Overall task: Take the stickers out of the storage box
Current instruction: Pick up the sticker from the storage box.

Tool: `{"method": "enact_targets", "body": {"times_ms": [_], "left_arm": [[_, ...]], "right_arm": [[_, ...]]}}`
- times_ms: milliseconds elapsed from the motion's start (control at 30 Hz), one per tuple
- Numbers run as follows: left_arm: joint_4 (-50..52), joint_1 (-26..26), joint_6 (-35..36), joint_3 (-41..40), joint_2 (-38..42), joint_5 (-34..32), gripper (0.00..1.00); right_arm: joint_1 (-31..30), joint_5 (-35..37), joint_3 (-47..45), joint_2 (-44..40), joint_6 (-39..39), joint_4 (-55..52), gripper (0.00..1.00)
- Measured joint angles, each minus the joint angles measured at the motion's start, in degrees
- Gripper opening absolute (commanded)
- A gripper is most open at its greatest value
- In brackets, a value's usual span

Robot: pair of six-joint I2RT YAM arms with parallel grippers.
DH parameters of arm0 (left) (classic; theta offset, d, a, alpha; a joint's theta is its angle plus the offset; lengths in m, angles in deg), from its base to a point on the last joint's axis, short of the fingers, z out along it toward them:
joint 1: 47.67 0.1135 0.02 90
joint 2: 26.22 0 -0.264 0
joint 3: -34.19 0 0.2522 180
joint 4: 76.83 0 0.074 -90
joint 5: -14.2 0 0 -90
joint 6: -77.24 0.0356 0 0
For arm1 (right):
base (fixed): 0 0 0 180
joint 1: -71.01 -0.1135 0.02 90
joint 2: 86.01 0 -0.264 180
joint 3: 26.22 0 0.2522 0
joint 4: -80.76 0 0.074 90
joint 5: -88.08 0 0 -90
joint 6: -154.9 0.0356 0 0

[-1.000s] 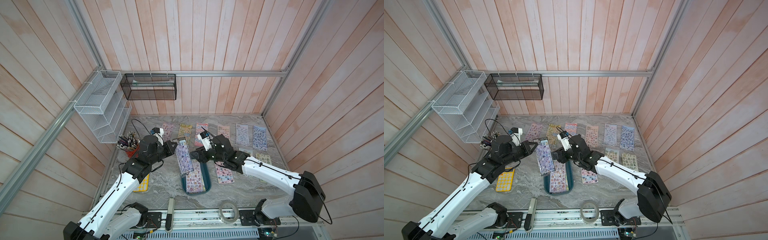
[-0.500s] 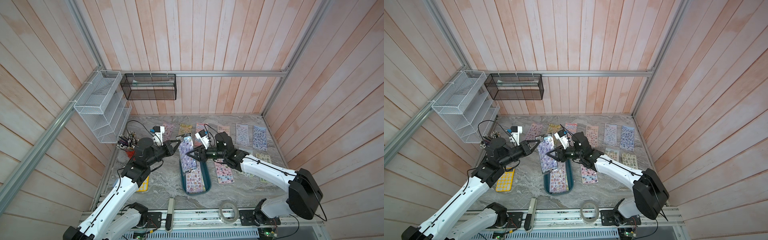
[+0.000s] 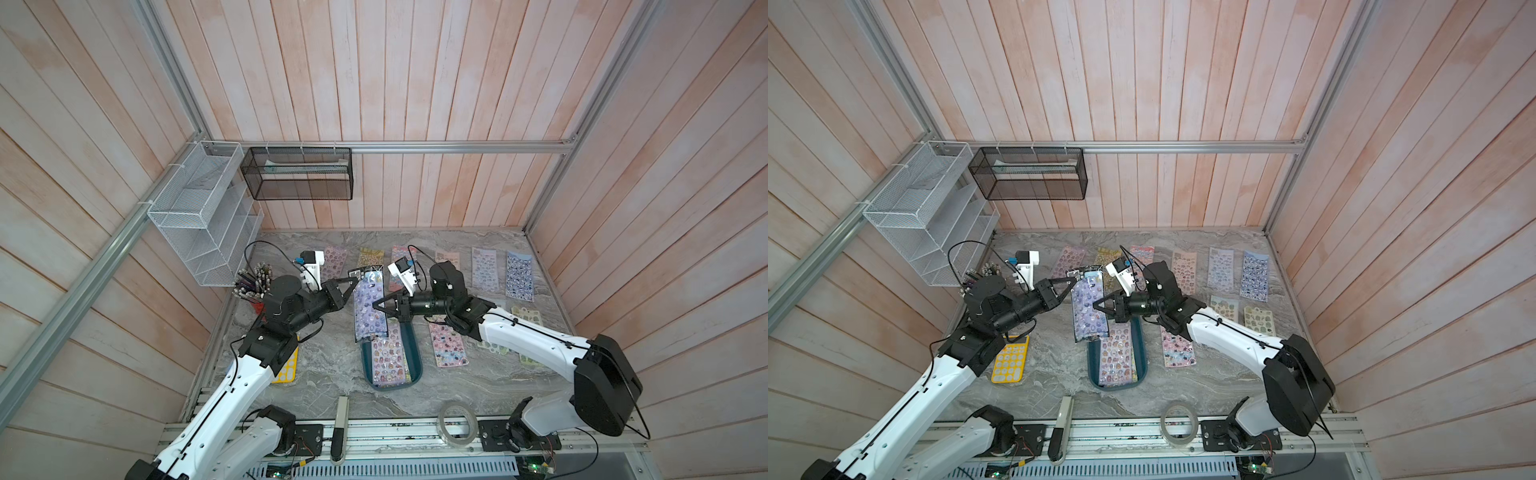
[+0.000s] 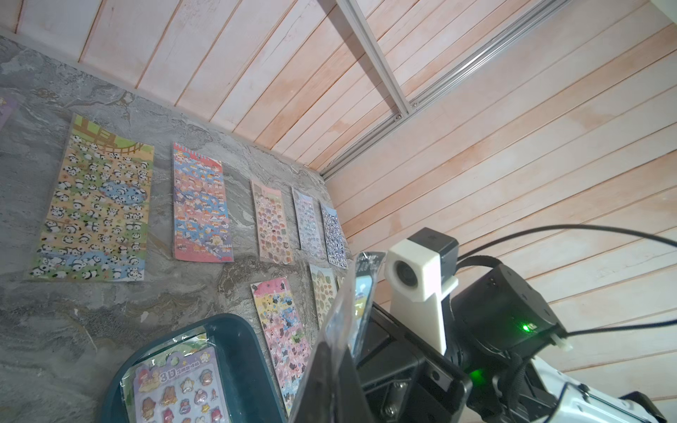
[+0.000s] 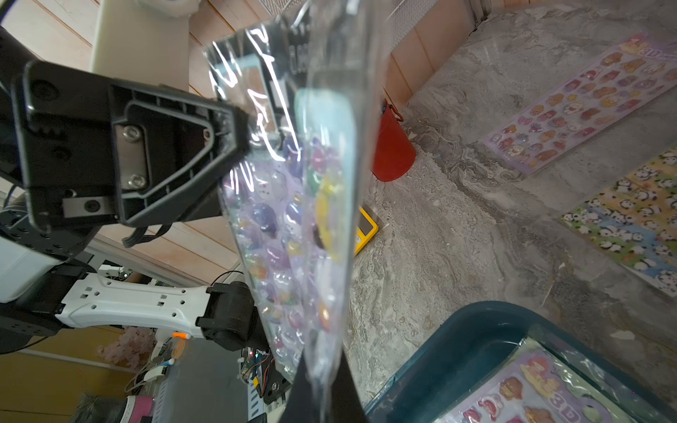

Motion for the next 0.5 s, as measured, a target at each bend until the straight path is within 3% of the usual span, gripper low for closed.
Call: {"method": "enact_targets", "body": {"times_ms": [200, 433, 500], "left_arm": [[0.4, 0.0, 0.0, 0.0, 0.1, -0.5, 0.19], [2.1, 0.4, 0.3, 0.0, 2.4, -2.2, 0.54], [2.6, 0.6, 0.3, 0.0, 3.1, -2.9, 0.57]], "right_arm": [[0.0, 0.0, 0.7, 0.7, -0.1, -0.8, 0.0], [0.0, 0.8, 0.9, 0.7, -1.2, -2.8, 0.0], [0.0, 0.9, 1.0, 0.7, -1.4, -3.3, 0.0]]}}
